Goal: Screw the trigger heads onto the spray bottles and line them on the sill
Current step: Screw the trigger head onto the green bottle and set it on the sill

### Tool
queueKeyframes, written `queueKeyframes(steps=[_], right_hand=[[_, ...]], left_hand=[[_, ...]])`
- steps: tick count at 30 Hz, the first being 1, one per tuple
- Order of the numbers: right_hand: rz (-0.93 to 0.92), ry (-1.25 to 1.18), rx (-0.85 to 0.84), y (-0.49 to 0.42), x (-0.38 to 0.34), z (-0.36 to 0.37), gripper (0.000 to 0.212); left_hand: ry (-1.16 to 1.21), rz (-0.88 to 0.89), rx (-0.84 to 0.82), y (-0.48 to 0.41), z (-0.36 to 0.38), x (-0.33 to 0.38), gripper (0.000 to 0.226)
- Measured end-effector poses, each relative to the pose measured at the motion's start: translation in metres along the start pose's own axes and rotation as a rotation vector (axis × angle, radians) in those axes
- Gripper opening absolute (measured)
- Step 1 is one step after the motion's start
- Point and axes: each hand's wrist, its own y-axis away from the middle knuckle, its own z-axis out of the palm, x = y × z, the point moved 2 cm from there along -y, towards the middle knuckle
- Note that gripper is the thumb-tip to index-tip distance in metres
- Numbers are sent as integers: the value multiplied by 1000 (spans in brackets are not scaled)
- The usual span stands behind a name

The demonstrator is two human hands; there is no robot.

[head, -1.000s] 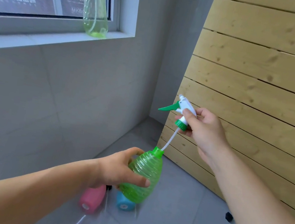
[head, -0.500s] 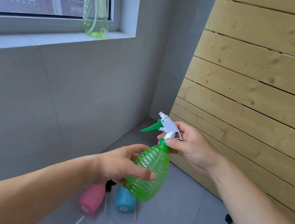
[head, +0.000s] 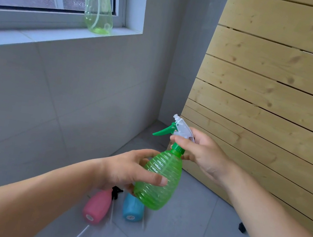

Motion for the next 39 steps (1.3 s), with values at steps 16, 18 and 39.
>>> queueKeyframes(steps=[16, 18, 39], right_hand=[[30, 60, -36, -4, 6, 0, 27], [29, -39, -54, -4, 2, -5, 35], [73, -497, -21, -2, -5, -4, 41]], left_hand=[[-35, -19, 12, -1, 2, -2, 56], [-32, -8, 20, -1, 1, 0, 52], [85, 56, 28, -10, 1, 9, 57]])
